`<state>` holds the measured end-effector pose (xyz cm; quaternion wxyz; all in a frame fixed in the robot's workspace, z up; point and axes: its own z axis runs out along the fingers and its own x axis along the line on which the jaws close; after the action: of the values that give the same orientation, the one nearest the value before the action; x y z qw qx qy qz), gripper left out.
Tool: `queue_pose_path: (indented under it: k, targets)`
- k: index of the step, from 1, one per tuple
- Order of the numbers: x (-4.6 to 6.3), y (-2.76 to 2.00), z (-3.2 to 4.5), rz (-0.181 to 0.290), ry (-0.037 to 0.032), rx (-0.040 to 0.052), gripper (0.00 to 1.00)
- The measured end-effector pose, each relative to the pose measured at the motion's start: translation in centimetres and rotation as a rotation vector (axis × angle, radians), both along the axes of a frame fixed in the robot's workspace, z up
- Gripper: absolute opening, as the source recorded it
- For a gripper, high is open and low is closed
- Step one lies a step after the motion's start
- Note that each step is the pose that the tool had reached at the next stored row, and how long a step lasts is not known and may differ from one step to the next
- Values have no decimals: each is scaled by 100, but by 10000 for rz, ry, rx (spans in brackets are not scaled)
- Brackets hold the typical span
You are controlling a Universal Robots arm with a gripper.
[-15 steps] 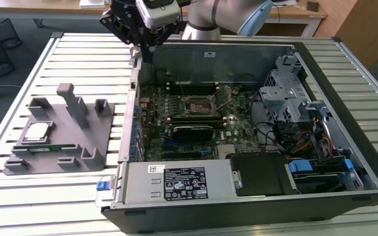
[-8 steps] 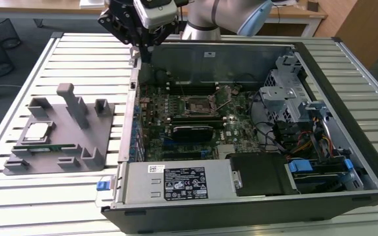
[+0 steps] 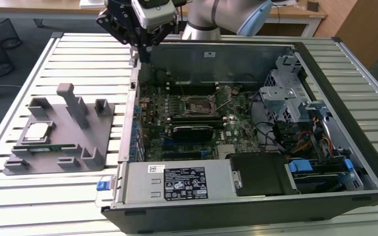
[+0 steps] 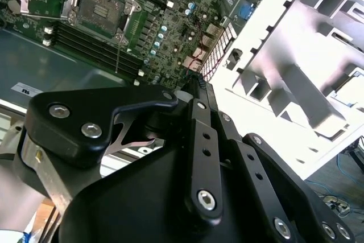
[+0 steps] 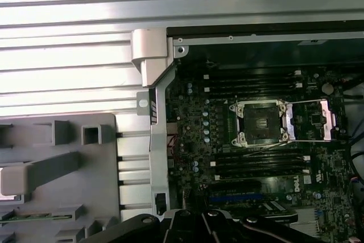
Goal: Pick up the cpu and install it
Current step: 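Reach for the cpu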
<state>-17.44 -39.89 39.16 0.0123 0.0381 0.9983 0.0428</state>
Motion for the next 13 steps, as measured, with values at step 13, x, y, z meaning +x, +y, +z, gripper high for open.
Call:
queue_pose_path:
  k: [13]
  targets:
    - [-41, 0, -2, 0, 1, 0, 11]
